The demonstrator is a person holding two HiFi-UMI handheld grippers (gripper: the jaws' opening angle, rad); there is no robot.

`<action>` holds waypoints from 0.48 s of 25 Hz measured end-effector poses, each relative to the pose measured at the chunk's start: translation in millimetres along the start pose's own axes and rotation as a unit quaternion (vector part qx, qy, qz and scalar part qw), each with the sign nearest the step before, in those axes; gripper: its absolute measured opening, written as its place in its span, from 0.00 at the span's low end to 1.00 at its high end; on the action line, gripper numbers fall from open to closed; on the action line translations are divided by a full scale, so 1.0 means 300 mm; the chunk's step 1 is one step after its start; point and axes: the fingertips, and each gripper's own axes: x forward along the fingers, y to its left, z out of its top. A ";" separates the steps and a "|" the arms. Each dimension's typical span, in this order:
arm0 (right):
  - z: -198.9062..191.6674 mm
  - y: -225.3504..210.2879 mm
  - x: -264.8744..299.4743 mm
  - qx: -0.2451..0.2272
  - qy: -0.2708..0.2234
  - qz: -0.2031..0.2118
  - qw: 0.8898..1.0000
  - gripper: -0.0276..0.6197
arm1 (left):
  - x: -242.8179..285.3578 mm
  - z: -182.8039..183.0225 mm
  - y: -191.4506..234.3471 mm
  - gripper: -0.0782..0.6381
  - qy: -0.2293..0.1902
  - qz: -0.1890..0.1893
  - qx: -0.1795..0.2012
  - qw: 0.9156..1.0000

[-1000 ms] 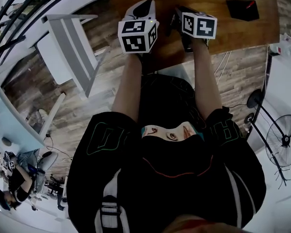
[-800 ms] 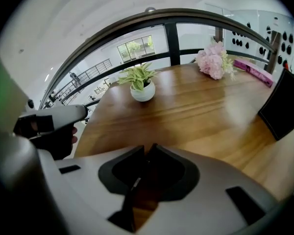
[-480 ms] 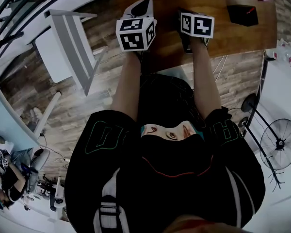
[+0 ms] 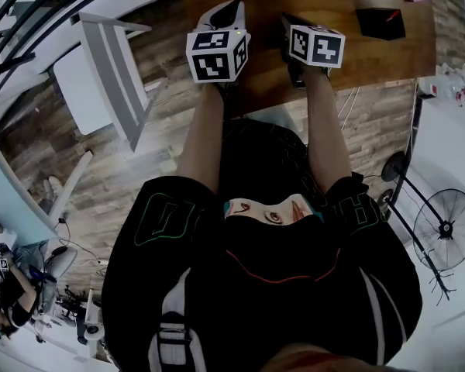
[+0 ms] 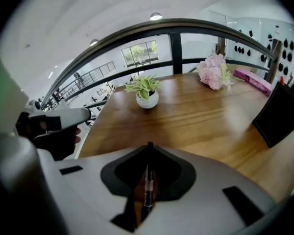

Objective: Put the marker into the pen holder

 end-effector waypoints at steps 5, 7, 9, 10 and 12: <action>0.010 -0.014 -0.061 0.011 -0.036 0.007 0.999 0.11 | 0.014 -0.013 -0.048 0.12 0.000 -0.015 -0.001 1.000; 0.017 -0.021 -0.089 0.013 -0.050 0.011 0.999 0.11 | 0.020 -0.018 -0.057 0.12 0.001 -0.017 -0.005 1.000; 0.025 -0.042 -0.125 0.015 -0.066 0.011 0.998 0.11 | 0.031 -0.019 -0.076 0.12 0.000 -0.019 -0.008 1.000; 0.029 -0.058 -0.144 0.018 -0.073 0.009 0.997 0.11 | 0.037 -0.019 -0.090 0.12 0.000 -0.022 -0.008 1.000; 0.033 -0.086 -0.184 0.024 -0.085 0.002 0.996 0.11 | 0.048 -0.019 -0.125 0.12 0.000 -0.031 -0.005 1.000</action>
